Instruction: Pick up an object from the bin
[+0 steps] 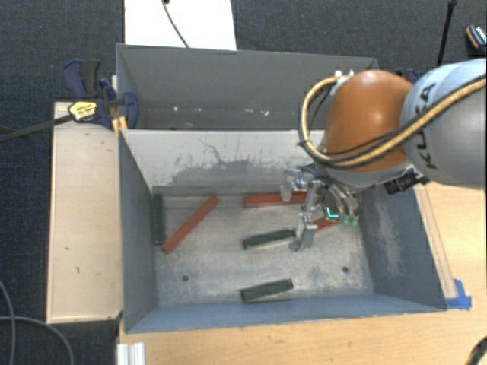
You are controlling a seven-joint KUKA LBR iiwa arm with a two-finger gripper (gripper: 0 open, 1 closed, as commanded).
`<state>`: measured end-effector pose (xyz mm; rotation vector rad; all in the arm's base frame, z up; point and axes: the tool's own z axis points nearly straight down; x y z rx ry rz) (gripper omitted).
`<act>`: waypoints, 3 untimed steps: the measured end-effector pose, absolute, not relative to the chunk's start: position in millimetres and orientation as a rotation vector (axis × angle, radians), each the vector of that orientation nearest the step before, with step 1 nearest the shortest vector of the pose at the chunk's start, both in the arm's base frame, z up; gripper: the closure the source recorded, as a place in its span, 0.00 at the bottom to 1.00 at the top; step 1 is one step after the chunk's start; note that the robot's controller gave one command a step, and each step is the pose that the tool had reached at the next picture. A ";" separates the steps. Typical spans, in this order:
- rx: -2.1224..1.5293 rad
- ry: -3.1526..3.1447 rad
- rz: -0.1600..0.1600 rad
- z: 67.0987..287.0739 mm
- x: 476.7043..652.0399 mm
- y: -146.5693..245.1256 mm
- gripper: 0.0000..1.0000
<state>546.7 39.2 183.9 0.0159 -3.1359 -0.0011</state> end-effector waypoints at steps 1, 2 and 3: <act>0.413 -3.110 -0.002 71.6 550.8 59.6 0.00; 0.407 -3.116 -0.002 74.5 552.2 59.3 1.00; 0.414 -3.125 0.002 203.8 545.0 27.6 1.00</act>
Offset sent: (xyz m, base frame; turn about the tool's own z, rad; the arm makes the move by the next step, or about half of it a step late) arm 0.0050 0.0200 -0.1097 -0.2540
